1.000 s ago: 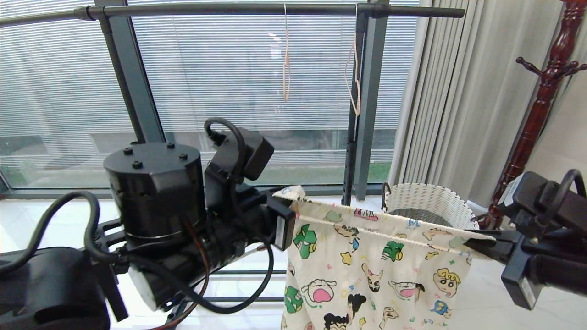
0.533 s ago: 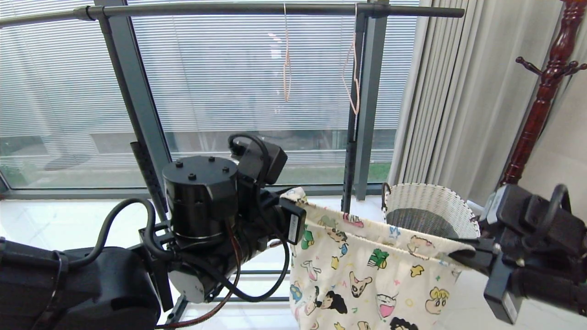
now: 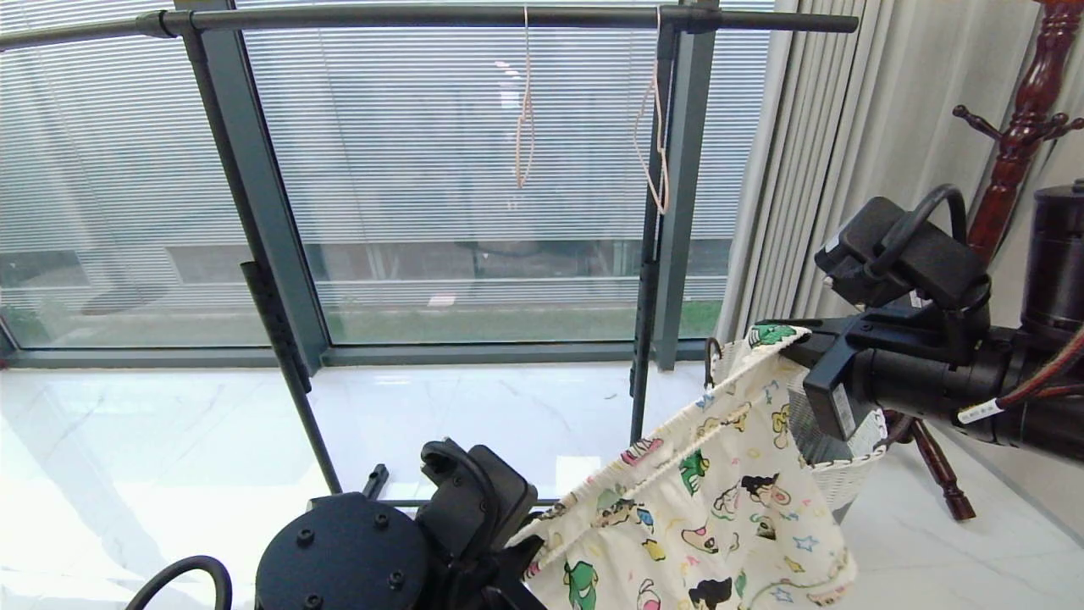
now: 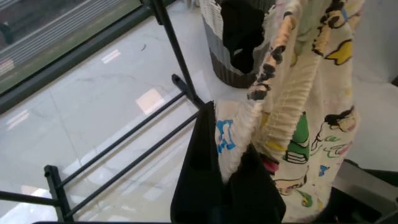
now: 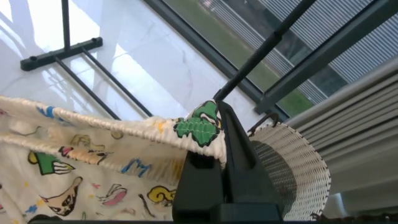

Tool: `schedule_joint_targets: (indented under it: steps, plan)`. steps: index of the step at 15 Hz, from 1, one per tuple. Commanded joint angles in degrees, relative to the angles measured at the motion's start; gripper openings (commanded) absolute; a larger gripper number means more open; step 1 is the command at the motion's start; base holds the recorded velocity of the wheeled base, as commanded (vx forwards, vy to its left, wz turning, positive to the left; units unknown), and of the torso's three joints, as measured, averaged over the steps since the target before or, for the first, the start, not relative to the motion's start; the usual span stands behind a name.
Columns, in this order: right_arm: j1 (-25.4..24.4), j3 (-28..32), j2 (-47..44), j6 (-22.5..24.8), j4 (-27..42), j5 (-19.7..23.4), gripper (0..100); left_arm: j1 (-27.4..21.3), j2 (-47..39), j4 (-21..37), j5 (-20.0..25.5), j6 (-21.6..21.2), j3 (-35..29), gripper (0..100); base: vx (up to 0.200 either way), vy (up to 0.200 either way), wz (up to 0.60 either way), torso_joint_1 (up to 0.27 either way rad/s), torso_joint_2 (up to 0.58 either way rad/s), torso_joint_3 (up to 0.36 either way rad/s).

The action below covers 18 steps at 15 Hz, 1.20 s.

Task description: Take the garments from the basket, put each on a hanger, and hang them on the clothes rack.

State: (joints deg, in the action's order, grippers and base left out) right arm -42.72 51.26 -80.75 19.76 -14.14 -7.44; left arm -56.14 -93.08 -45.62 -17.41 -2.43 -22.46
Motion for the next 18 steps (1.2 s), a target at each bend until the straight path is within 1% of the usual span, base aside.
schedule_joint_targets:
  steps: [1, 6, 7, 8, 9, 10, 12, 13, 15, 17, 18]
  plan:
    - [0.0, -0.2, -0.6, 0.0, -0.1, -0.1, 0, -0.6, 0.5, -1.7, -0.1, -0.1, 0.3, 0, 0.000, 0.000, 0.00, 0.000, 0.00, 0.000]
    - [-0.1, -1.0, -0.5, 0.2, 0.1, -0.2, 0, 0.1, 0.5, -1.8, -1.1, -0.1, -0.5, 0, 0.000, 0.000, 0.00, 0.000, 0.00, 0.000]
    - [-0.2, -1.4, -0.3, 0.2, 0.1, -0.2, 100, 0.9, 0.5, -2.5, -1.1, -0.1, -1.4, 0, 0.000, 0.000, 0.00, 0.000, 0.00, 0.000]
    - [-0.3, -2.4, 0.2, 0.2, 0.2, -0.2, 100, 2.5, 0.3, -3.5, -1.1, -0.3, -2.8, 0, 0.000, 0.000, 0.00, 0.000, 0.00, 0.000]
    - [-0.6, -4.1, 1.5, 0.2, 0.5, -0.2, 100, 6.0, -0.4, -3.6, -1.4, -1.7, -4.0, 0, 0.000, 0.000, 0.00, 0.000, 0.00, 0.000]
    - [-1.3, -6.1, 3.2, 0.2, 1.8, 0.0, 100, 10.1, -1.3, -3.7, -1.8, -4.4, -5.0, 0, 0.000, 0.000, 0.00, 0.000, 0.00, 0.000]
    - [-4.0, -8.9, 7.3, -0.1, 6.7, 0.3, 100, 15.7, -2.4, -4.0, -1.9, -7.3, -7.0, 0, 0.000, 0.000, 0.00, 0.000, 0.00, 0.000]
    - [-5.8, -9.7, 8.9, -0.2, 9.0, 0.8, 100, 17.2, -2.6, -4.0, -2.0, -7.9, -7.8, 0, 0.000, 0.000, 0.00, 0.000, 0.00, 0.000]
    - [-6.6, -10.7, 10.7, -0.3, 9.6, 1.6, 100, 19.3, -2.8, -4.0, -2.5, -9.3, -7.3, 0, 0.000, 0.000, 0.00, 0.000, 0.00, 0.000]
    - [-4.9, -10.6, 11.9, -0.4, 9.6, 1.7, 100, 21.2, -2.7, -4.0, -3.2, -10.1, -5.6, 0, 0.000, 0.000, 0.00, 0.000, 0.00, 0.000]
    - [-3.1, -10.6, 12.8, -0.4, 9.6, 1.6, 100, 22.3, -2.5, -4.0, -3.2, -10.1, -5.1, 0, 0.000, 0.000, 0.00, 0.000, 0.00, 0.000]
